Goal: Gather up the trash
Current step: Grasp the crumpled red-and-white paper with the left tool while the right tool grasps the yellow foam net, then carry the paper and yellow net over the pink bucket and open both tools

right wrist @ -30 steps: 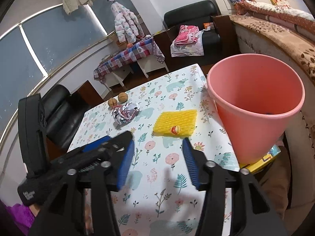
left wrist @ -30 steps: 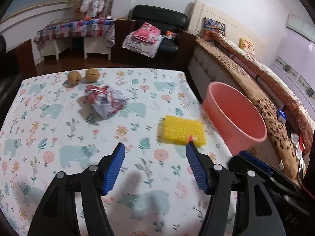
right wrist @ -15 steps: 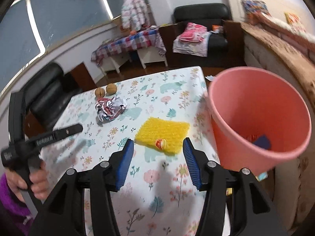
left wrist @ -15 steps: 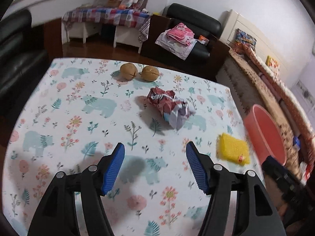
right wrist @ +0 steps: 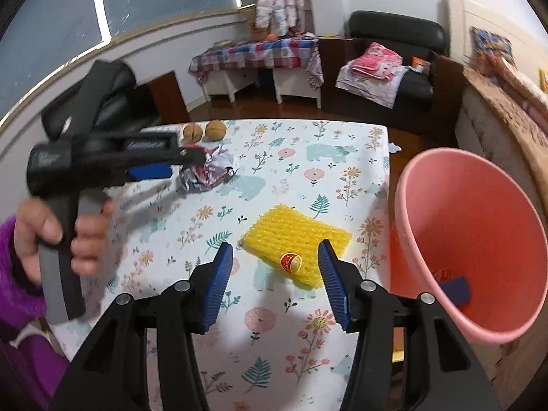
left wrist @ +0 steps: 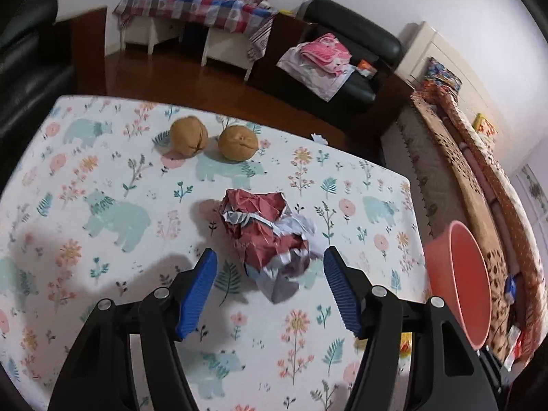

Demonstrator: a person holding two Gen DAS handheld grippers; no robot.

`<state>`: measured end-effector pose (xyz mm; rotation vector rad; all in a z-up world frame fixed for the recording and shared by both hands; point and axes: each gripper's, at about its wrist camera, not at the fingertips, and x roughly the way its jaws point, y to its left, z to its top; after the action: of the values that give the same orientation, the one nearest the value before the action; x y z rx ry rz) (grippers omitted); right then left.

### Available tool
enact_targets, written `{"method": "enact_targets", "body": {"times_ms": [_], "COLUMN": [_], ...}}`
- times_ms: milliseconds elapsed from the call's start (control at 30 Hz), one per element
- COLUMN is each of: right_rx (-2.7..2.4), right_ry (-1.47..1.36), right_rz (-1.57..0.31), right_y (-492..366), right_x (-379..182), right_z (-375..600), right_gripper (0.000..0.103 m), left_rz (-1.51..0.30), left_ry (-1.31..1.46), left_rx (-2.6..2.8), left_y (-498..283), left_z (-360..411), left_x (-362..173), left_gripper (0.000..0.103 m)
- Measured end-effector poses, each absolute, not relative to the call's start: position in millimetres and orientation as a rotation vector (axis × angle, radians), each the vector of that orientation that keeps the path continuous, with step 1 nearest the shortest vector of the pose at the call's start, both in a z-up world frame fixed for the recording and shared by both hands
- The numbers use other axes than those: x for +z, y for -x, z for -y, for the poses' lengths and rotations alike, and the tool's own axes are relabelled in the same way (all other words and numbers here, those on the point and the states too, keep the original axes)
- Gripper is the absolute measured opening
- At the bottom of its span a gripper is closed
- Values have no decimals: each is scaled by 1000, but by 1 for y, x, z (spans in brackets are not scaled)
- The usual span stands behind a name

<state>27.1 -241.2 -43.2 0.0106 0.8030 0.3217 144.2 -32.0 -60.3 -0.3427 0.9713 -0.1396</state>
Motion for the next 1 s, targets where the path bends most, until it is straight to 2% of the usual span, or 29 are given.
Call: {"method": "enact_targets", "body": {"times_ms": [33,67,100,167,267,433,567,633,700,767,1000], "right_rx": [332,335,336,341,334,337,299,286,282,283,291], "right_ry": [15,32,59,89,129,185,252,238,203,135,-99], "right_rz": [-807,-812,-821,-838,-858,-915,-909,-906,-900,-896,-844], "right_y": [-30,-32,-35,-41,-48,-56,-56,-57,-58,-57,-35], "right_x": [-44,-45,-46,-50,-57,-69,-73,-72,-70,-67,-48], "right_z": [239,238,236,234,231,226,221,224,231,239,264], "right_gripper": [52,52,52,52,52,52,44,35,16,11,10], "left_rz": [-979,-984,-991,-990,-970,-937,-903,-888,-879,-878,-862], "left_ry": [352,358,363,369,347,342,305,290,280,281,258], "left_rx": [-135,-134,-135,-144,-139,-167,-181,-187,-192,-200,-219], "left_y": [-147,-149,-151,-151,-146,-131,-117,-109,-102,-98,-77], "left_z": [31,30,30,28,26,20,20,20,20,20,24], "left_x": [-62,-64,-66,-68,-66,-55,-45,-40,-37,-34,-24], "left_gripper": [60,50,45,37,33,33,33,33,33,33,33]}}
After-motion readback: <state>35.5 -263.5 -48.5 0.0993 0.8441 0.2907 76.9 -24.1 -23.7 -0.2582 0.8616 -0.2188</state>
